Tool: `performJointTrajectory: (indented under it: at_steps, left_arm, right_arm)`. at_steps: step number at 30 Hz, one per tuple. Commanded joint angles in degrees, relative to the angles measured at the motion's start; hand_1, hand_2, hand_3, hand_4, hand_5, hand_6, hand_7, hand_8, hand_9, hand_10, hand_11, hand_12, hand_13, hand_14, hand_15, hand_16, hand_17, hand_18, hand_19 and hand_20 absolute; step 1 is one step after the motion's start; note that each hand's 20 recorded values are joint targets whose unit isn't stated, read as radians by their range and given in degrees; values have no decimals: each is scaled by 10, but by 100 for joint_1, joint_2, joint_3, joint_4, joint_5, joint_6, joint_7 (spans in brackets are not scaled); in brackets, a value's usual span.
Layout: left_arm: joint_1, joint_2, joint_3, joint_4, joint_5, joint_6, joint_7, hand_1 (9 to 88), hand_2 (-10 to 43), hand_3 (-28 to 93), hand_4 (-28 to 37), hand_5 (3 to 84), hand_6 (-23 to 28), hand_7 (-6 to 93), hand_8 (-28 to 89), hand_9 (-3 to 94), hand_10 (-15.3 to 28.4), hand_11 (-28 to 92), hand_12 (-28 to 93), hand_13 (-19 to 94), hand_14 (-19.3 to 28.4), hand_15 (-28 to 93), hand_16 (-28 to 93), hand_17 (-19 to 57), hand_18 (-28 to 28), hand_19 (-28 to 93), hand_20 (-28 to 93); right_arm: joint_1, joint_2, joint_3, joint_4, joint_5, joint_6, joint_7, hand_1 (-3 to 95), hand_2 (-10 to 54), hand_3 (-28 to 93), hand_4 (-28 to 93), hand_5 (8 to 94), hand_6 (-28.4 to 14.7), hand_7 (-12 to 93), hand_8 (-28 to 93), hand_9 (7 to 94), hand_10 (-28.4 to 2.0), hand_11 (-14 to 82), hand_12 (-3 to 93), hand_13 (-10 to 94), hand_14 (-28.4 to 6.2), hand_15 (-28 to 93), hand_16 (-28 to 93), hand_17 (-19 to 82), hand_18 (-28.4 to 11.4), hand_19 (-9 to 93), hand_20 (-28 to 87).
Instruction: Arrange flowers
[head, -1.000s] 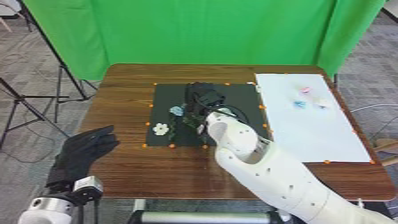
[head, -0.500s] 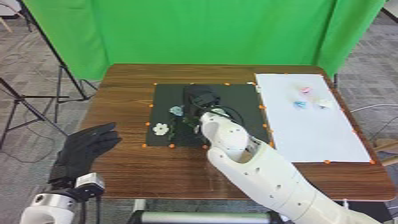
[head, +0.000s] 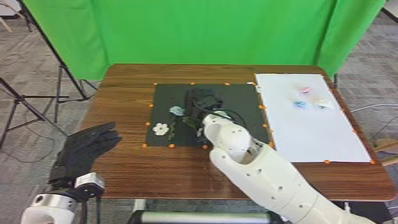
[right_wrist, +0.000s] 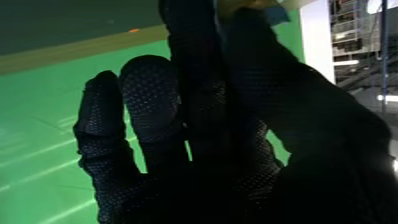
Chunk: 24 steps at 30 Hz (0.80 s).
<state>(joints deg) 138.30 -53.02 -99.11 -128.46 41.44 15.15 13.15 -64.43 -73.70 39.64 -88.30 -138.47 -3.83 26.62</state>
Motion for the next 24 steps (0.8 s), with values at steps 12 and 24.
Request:
performJointTrajectory:
  at_steps: [12,24]
  left_arm:
    - [70,-25,25,2,20,-29,-23,312,54,793,-85,508,159,153,-85,429,229,414,105,315,284,631,-125,-68,227,626,156]
    - [285,32,30,-54,-61,87,129,313,53,792,-85,508,160,153,-85,429,230,414,105,316,284,632,-125,-68,227,627,157]
  right_arm:
    - [142,9,-55,5,-135,-9,99,412,-95,840,-283,669,-17,225,-131,693,-119,310,229,548,-103,778,262,195,-232,806,408]
    - [460,247,-296,-248,-18,86,153,412,-95,863,-283,634,-36,224,-144,622,-148,362,183,500,-115,781,273,182,-239,806,413]
